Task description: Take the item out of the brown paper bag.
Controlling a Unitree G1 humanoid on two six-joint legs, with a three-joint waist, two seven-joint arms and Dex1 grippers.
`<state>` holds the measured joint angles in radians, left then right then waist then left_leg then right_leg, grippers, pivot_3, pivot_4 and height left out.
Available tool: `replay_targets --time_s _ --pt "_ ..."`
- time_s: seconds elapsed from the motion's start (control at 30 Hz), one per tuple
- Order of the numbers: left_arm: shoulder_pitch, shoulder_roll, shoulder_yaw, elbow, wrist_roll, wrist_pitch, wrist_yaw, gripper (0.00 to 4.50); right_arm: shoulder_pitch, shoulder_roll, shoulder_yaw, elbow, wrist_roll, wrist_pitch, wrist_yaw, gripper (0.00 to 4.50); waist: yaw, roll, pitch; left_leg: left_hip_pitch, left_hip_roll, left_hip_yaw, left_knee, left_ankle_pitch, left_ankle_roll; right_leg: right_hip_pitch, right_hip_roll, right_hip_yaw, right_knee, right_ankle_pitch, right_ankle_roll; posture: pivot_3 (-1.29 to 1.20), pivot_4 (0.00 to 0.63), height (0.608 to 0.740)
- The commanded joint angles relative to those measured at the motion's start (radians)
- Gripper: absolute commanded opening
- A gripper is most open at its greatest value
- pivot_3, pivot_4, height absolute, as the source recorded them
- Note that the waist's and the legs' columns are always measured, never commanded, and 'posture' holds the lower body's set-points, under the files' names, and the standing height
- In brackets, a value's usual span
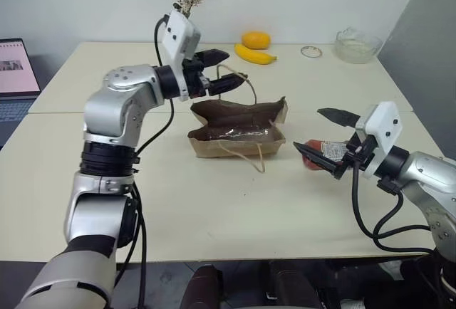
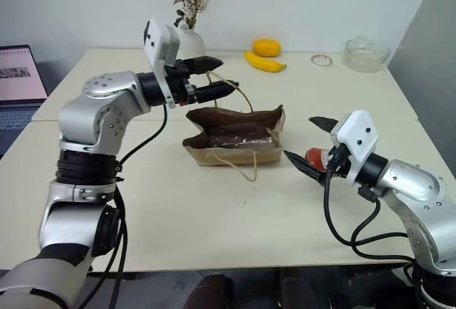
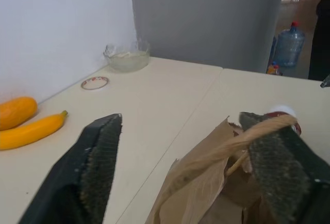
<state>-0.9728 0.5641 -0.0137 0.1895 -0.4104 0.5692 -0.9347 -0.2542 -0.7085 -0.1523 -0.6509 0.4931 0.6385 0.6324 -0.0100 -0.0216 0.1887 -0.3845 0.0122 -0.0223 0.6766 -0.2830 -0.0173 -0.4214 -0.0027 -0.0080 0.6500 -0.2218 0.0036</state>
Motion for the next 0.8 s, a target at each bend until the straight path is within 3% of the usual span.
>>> replay_targets --time_s 0.03,0.37,0.57,0.7,0.8 --pt "0.031 0.048 0.006 -0.067 0.027 -0.006 -0.005 4.46 -0.013 -0.017 0.020 0.020 -0.027 -0.046 0.021 4.50 0.001 0.000 0.000 0.000 0.000 0.000 0.000 0.000 0.000 0.000 0.000 0.000 0.000 0.000 0.000 0.00 0.150 0.740" --pt "0.177 0.091 -0.022 -0.201 0.150 -0.158 0.042 4.46 -0.094 0.006 0.107 0.137 -0.092 -0.141 0.056 4.50 0.006 0.000 0.000 0.000 0.000 0.000 0.000 0.000 0.000 0.000 -0.001 0.000 0.000 0.000 0.000 0.00 0.150 0.740" --pt "0.244 0.045 0.149 -0.337 0.003 0.009 0.161 4.46 -0.124 0.084 0.056 0.159 -0.040 -0.171 0.027 4.50 0.005 0.000 0.000 -0.001 0.000 0.000 0.001 0.000 0.000 0.000 -0.001 0.000 0.000 0.000 0.000 0.00 0.150 0.740" --pt "0.385 0.067 0.190 -0.466 0.077 0.006 0.282 4.46 -0.094 0.122 -0.013 0.126 0.026 -0.169 0.020 4.50 0.003 0.000 0.000 0.001 0.001 0.000 0.000 0.000 0.000 0.001 -0.001 0.001 0.001 0.000 0.000 0.00 0.150 0.740" --pt "0.520 0.032 0.244 -0.575 0.075 0.028 0.372 4.46 -0.042 0.112 -0.044 0.100 0.071 -0.121 0.012 4.50 0.008 0.000 0.000 0.001 0.001 -0.001 0.000 0.000 0.000 0.001 -0.005 0.000 0.000 0.000 0.000 0.00 0.150 0.740"
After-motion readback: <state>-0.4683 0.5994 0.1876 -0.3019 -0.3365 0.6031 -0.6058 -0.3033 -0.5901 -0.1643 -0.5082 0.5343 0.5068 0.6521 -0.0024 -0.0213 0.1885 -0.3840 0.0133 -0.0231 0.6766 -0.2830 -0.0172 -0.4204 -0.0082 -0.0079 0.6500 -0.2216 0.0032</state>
